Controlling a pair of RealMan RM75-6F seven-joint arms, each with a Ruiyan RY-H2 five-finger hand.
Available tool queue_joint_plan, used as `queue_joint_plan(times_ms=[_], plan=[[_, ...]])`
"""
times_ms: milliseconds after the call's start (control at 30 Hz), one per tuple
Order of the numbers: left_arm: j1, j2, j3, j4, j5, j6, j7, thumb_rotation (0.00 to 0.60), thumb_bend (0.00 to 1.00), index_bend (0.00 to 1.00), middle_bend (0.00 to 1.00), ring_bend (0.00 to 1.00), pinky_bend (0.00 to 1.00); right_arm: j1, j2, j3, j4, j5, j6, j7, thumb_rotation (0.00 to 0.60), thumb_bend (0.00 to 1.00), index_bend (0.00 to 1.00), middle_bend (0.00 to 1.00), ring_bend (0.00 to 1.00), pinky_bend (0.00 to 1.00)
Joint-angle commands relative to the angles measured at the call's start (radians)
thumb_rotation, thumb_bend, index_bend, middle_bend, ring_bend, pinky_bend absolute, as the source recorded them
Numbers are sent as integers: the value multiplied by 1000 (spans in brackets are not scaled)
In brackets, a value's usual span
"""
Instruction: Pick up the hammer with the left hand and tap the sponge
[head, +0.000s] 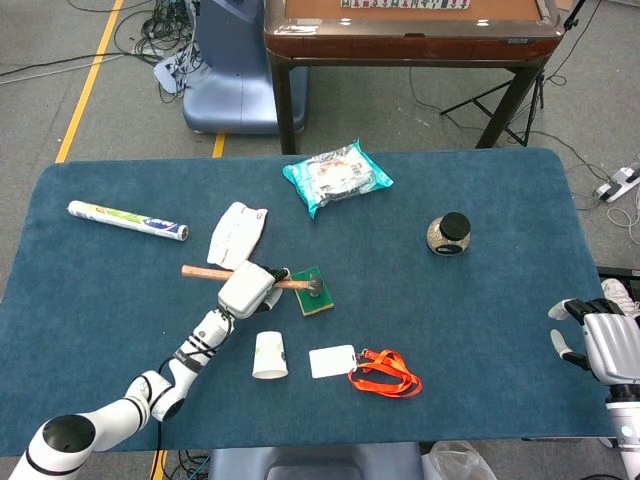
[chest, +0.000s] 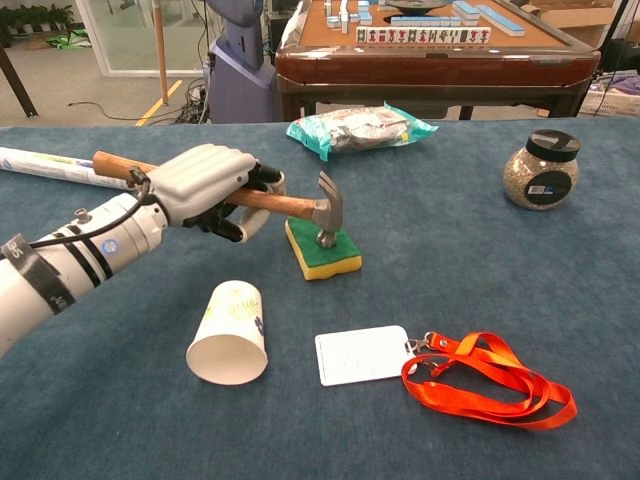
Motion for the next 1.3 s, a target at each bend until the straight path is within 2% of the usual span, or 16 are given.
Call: queue_joint_plan(times_ms=[33, 200, 333, 567, 833, 1033, 1200, 1300], plan=[[2, 19, -35, -43, -23, 25, -44, 600, 624, 818, 952, 776, 776, 0, 1, -1, -1, -2, 0, -1, 600, 368, 457, 450, 393, 288], [10, 54, -58, -101, -44, 38, -62, 600, 624, 818, 950, 774, 776, -1, 1, -2, -3, -3, 2, -1, 600, 367, 457, 450, 393, 288], [13, 64, -55, -119, -45, 37, -64, 600, 624, 817, 949, 774, 776, 1, 1, -3, -4, -4, -2, -3, 600, 368, 457, 451, 393, 288], [9, 18, -5, -30, -10, 24, -35, 600, 624, 818, 950, 774, 776, 2, 0, -2, -4, 1, -5, -6, 600, 368, 457, 450, 393, 288], [2, -36, 25, 79, 2, -10, -21, 600, 624, 817, 950, 773, 776, 1, 2, -1, -3, 5, -6, -2, 600, 368, 457, 450, 393, 288], [16, -7, -28, 4, -46, 8, -149, 600, 624, 817, 950, 772, 776, -1, 4, 0, -3, 4, -1, 3, 600, 368, 457, 450, 393, 288], [37, 33, -21, -37, -19, 79, -202, 600, 624, 818, 950, 772, 776, -1, 5, -2, -4, 1, -2, 4, 600, 368, 457, 451, 393, 288], [58, 59, 7, -47, 17, 132, -219, 600, 624, 818, 950, 772, 776, -1, 5, -2, -6, 1, -2, 4, 600, 368, 457, 450, 393, 288]])
